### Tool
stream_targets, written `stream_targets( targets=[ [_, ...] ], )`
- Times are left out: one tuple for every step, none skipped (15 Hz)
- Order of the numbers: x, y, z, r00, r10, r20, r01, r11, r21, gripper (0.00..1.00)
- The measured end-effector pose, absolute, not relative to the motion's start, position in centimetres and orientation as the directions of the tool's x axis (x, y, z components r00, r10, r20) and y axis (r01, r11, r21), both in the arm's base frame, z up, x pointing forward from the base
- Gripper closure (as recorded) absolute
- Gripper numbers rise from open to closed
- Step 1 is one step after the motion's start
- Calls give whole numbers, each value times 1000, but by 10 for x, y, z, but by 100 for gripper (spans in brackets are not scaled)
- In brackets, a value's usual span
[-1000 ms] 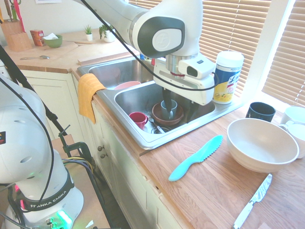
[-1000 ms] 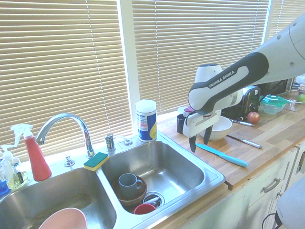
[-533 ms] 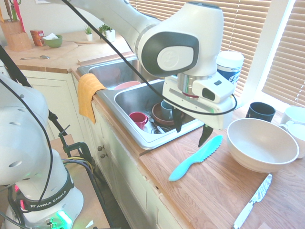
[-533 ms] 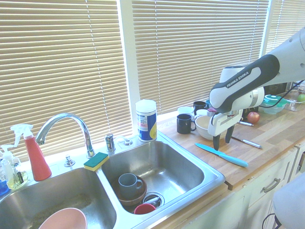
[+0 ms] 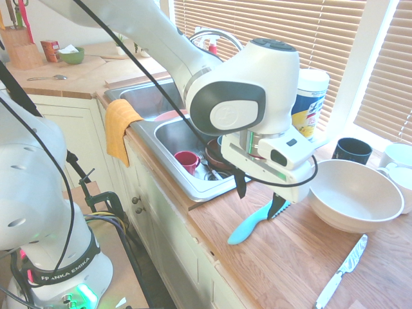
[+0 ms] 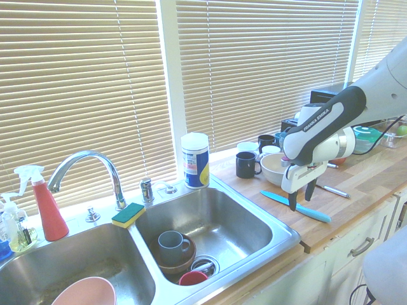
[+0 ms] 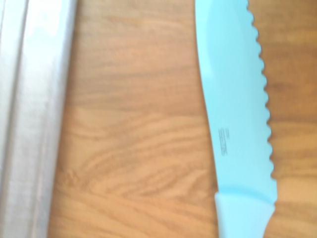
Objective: Put the knife into the sink
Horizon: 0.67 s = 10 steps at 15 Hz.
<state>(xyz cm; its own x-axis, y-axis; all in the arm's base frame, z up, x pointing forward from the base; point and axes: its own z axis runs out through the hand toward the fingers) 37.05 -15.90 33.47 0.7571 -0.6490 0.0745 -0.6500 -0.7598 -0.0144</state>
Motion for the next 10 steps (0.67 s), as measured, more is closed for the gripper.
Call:
stream_targets(
  targets=[
    [370,-161,332,756,-650,76,-651,-759,-15,0],
    [370,-162,327,754,-651,81,-652,-758,-17,0],
    [370,-162,323,752,-652,93,-653,-757,-22,0],
    [370,-162,319,752,-652,99,-653,-757,-24,0],
    [370,-163,315,751,-653,99,-654,-756,-24,0],
    [370,-163,313,752,-652,97,-654,-756,-23,0],
    [370,-163,312,752,-652,98,-653,-757,-23,0],
    [370,-163,312,752,-652,98,-653,-757,-23,100],
    [370,-163,312,752,-652,98,-653,-757,-23,100],
    [370,-163,312,752,-652,98,-653,-757,-23,100]
  ],
)
